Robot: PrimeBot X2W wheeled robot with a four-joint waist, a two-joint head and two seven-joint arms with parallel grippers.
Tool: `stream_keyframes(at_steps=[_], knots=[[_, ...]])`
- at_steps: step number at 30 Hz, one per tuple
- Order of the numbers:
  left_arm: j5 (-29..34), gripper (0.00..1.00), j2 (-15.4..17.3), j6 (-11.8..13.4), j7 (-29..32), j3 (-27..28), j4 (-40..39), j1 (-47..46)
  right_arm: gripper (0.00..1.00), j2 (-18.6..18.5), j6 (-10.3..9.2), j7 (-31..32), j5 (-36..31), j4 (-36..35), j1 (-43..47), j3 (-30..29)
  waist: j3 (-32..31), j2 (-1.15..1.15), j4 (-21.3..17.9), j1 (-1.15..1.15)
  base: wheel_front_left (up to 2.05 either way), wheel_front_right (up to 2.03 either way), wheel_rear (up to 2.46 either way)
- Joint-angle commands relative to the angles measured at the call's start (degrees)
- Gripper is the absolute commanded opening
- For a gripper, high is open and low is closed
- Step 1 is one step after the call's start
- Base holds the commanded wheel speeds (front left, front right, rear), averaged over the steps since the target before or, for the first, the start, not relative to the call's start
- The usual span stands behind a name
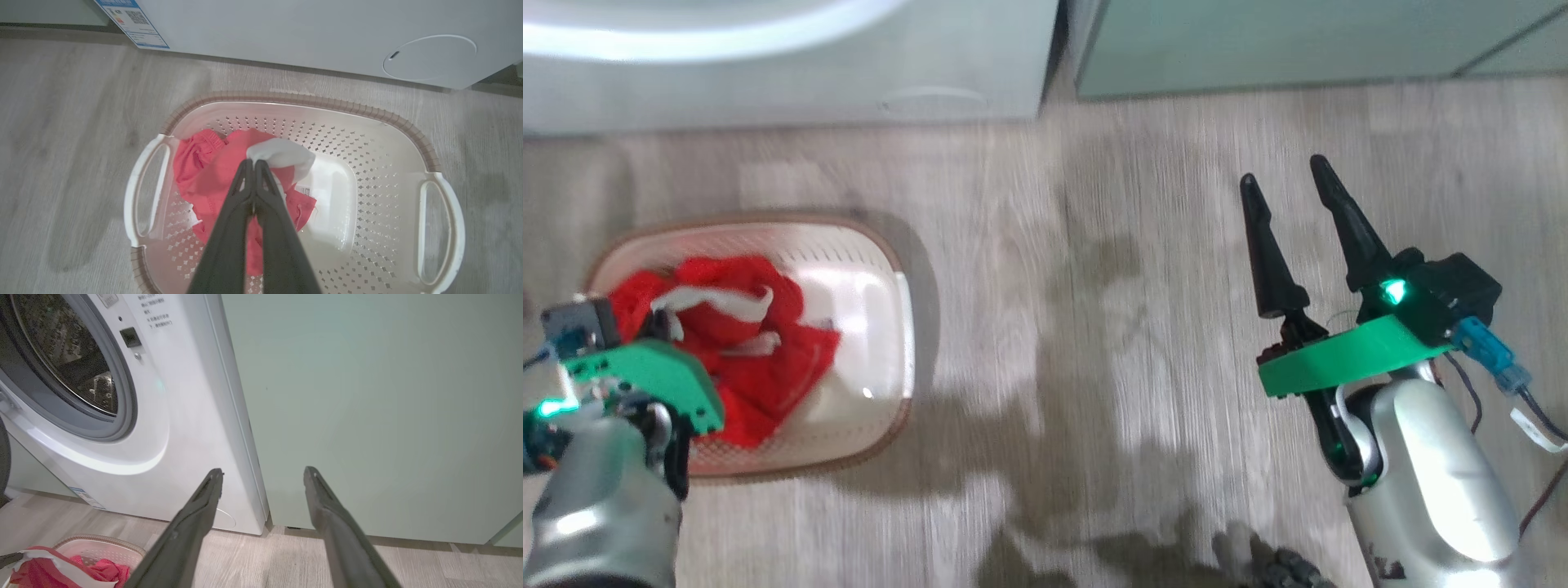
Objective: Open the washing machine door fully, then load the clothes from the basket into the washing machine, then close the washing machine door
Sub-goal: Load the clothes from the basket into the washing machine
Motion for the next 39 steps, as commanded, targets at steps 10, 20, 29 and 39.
stream_keyframes(at_steps=[10,20,29,39], knots=[[2.77,0.00,-0.19,-0.69,-0.72,4.75,-17.10,11.85,1.00,0.57,0.00,-0.37,0.64,-0.09,3.80,0.64,-12.00,-0.01,3.20,0.00,0.00,0.00,0.00],[6.54,0.00,-3.98,-2.87,-0.73,7.51,-33.49,19.03,1.00,0.57,0.00,-0.37,0.35,0.30,6.81,-0.41,-18.06,-0.01,5.09,0.00,0.00,0.00,0.00],[7.28,0.00,-8.63,-5.34,-0.73,11.43,-46.39,22.93,1.00,0.57,0.00,-0.37,0.99,0.21,8.44,-0.85,-21.65,-0.01,5.78,0.00,0.00,0.00,0.00],[4.92,0.00,-10.75,-7.53,-0.73,11.13,-55.74,25.31,1.00,0.57,0.00,-0.37,1.22,0.07,9.44,-1.23,-24.60,-0.01,5.47,0.00,0.00,0.00,0.00]])
